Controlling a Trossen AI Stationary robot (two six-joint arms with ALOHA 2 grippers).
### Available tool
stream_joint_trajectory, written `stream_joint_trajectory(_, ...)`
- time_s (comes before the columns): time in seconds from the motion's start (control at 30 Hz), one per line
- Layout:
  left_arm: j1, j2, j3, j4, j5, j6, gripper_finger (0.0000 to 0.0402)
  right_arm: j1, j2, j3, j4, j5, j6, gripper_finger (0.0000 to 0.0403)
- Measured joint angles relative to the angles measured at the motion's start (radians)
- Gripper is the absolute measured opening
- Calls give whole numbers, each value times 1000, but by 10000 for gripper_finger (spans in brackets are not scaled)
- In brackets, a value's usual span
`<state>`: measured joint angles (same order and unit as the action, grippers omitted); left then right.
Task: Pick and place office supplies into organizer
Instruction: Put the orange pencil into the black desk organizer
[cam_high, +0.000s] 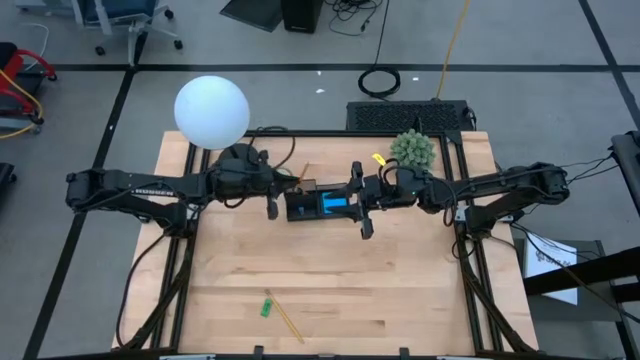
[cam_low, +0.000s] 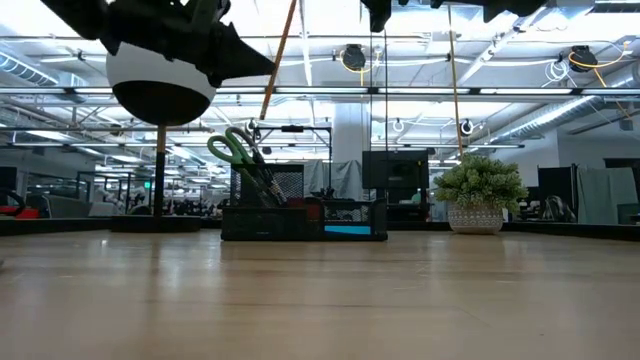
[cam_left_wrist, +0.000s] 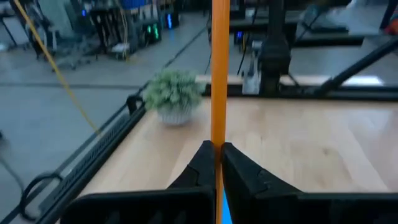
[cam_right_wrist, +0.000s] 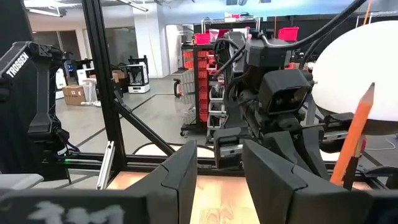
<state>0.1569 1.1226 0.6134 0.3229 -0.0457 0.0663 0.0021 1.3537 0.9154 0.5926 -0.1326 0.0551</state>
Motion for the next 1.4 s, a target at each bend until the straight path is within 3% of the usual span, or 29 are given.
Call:
stream_joint_trajectory(0.47,79,62,-197,390,50,-63,5,0,0,0,2,1,0,118)
stream_joint_trajectory(0.73,107,172,-199,521,106,-97,9,0,0,0,5,1,0,118)
stream_joint_trajectory(1.17,130,351,-198,679,98,-98,10,0,0,0,5,1,0,118)
stream_joint_trajectory(1.4,131,386,-198,698,97,-95,10,0,0,0,5,1,0,118)
